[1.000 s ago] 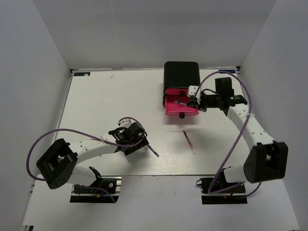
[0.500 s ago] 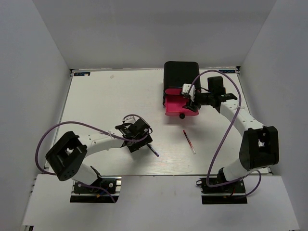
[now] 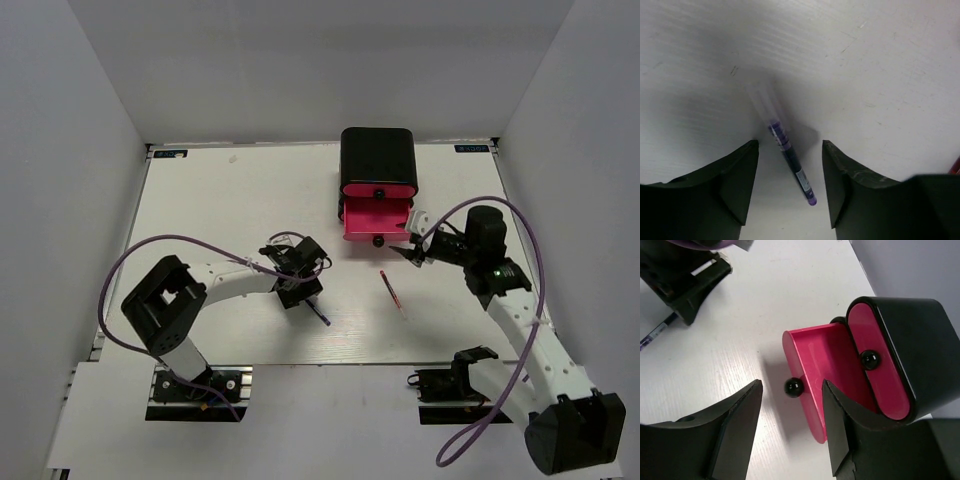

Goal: Sort the stationery into containers
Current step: Grab a piece of stationery with the left arm

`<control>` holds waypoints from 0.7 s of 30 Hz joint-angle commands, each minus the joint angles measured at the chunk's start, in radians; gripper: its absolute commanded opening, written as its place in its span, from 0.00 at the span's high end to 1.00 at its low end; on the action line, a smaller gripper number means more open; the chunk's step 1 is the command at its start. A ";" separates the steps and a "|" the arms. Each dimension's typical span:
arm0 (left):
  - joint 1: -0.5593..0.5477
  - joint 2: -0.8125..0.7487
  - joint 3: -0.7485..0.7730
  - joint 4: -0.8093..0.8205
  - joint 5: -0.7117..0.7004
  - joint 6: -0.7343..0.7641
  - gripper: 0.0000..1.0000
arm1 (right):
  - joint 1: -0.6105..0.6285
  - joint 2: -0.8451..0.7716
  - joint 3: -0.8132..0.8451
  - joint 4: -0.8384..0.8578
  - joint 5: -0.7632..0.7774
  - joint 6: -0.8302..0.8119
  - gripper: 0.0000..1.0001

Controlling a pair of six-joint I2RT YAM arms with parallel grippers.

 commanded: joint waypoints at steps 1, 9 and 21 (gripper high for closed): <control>-0.006 0.082 0.020 -0.077 0.002 -0.007 0.38 | -0.004 -0.060 -0.055 0.054 0.008 0.104 0.43; -0.006 0.115 0.010 -0.097 0.025 0.013 0.69 | -0.011 -0.150 -0.166 0.161 0.096 0.202 0.41; -0.015 0.109 0.047 -0.087 0.063 0.143 0.99 | -0.022 -0.195 -0.195 0.185 0.255 0.269 0.12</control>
